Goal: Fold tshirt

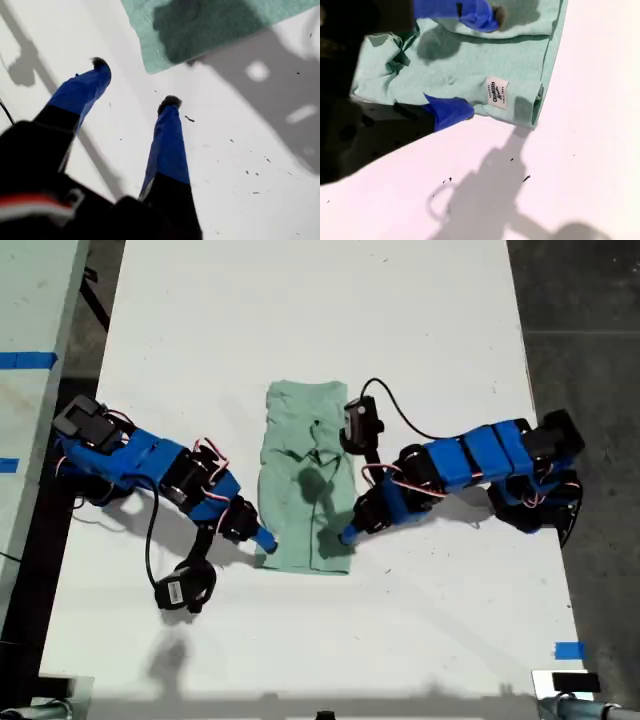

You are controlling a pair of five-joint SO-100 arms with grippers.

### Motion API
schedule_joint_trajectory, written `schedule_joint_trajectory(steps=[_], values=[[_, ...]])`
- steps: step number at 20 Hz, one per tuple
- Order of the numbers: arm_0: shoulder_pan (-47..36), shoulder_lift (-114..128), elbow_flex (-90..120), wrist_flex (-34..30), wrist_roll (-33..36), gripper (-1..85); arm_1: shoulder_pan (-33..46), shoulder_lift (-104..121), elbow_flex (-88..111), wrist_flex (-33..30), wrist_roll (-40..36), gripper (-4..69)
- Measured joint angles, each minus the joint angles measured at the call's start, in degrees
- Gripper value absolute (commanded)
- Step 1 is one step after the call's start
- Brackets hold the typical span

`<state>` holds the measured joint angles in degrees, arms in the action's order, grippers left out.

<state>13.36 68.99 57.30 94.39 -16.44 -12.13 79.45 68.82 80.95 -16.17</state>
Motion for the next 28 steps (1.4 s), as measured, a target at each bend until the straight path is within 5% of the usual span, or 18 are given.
schedule_joint_trajectory(steps=[14,23,28], values=[[0.00,-19.78,0.00,-11.07,-0.62,26.1,-0.26,-17.58,-1.58,-11.07,0.26,27.6],[-0.53,-20.83,0.00,-8.00,-1.67,25.4,-0.18,-19.25,-3.43,-13.18,-0.09,27.3],[-1.05,-23.12,1.05,-15.56,-1.23,25.3,0.00,-25.84,-3.60,-16.70,-0.26,23.4]])
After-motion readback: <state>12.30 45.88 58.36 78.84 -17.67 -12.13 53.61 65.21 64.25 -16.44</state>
